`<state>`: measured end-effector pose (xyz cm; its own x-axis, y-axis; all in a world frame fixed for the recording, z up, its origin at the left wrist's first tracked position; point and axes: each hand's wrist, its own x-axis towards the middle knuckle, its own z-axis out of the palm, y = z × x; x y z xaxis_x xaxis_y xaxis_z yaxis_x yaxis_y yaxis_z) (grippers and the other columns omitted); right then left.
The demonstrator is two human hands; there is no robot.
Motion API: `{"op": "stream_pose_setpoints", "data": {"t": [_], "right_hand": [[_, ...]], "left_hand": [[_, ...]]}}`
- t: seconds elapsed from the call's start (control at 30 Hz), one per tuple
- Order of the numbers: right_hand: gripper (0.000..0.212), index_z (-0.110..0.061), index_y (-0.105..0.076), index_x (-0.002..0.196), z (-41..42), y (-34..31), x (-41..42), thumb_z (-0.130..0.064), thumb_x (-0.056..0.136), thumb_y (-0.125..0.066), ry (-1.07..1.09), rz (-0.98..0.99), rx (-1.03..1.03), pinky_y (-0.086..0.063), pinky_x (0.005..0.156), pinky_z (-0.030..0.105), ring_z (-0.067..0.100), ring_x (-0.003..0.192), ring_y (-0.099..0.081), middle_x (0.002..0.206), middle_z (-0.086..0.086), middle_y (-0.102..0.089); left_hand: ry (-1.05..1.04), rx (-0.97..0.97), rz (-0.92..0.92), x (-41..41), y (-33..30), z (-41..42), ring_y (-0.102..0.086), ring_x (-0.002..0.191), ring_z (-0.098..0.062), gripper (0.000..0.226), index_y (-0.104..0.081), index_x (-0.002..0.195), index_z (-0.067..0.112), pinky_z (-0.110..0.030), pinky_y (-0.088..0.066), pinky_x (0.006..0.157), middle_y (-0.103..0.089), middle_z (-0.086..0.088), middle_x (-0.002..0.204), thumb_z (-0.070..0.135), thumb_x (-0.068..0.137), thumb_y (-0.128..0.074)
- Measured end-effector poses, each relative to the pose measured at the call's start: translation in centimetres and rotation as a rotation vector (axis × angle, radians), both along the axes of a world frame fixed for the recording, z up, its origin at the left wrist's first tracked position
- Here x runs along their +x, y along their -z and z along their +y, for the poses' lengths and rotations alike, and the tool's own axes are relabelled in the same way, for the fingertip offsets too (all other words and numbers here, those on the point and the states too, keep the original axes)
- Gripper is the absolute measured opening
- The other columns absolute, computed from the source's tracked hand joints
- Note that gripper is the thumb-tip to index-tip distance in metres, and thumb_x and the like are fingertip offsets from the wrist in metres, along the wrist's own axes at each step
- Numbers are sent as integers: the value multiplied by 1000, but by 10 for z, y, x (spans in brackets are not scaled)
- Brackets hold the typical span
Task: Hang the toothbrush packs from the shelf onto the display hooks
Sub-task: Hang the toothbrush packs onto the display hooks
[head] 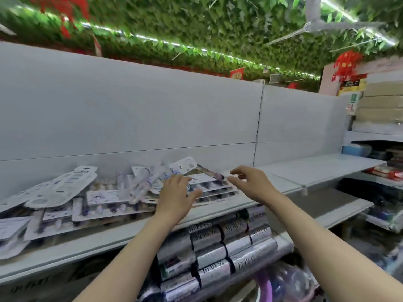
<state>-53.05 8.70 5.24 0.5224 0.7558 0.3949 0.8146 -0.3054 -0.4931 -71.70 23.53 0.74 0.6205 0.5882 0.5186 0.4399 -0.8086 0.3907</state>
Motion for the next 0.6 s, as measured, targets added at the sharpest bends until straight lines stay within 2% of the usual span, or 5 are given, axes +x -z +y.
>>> {"op": "stream_pose_setpoints", "data": {"t": [0.13, 0.23, 0.33, 0.43, 0.6], "right_hand": [[42, -18, -64, 126, 42, 7, 38, -46, 95, -61, -41, 60, 29, -50, 94, 35, 16, 113, -62, 128, -1, -67], [45, -18, -63, 128, 74, 12, 55, -47, 93, -61, -60, 97, 18, -51, 95, 37, 19, 112, -62, 126, 0, -67], [47, -21, -61, 129, 94, 18, 61, -49, 91, -63, -62, 136, -1, -51, 91, 34, 19, 108, -62, 122, 0, -67], [50, -23, -60, 128, 108, 22, 68, -54, 88, -66, -55, 135, -2, -52, 84, 33, 17, 100, -63, 116, -3, -67], [53, -24, -62, 125, 120, 26, 85, -55, 83, -71, -79, 177, -6, -52, 84, 32, 16, 96, -62, 114, -2, -68]], "left_hand": [[-89, 15, 32, 25, 6, 12, -34, 138, -24, 56, -51, 137, 16, -36, -27, 115, -49, -5, 143, 55, 97, -47], [-136, 17, -2, 35, 11, 23, -34, 139, -23, 55, -52, 136, 17, -36, -28, 115, -47, -4, 146, 55, 96, -47], [-162, 35, -23, 41, 17, 34, -34, 139, -23, 54, -55, 134, 18, -37, -29, 115, -45, -3, 147, 55, 96, -48], [-191, 51, -51, 47, 20, 44, -39, 133, -24, 50, -58, 129, 17, -37, -33, 109, -50, -4, 142, 53, 96, -49], [-255, 88, -92, 60, 19, 51, -43, 125, -22, 48, -61, 123, 18, -34, -36, 104, -58, -1, 129, 54, 96, -46]]}}
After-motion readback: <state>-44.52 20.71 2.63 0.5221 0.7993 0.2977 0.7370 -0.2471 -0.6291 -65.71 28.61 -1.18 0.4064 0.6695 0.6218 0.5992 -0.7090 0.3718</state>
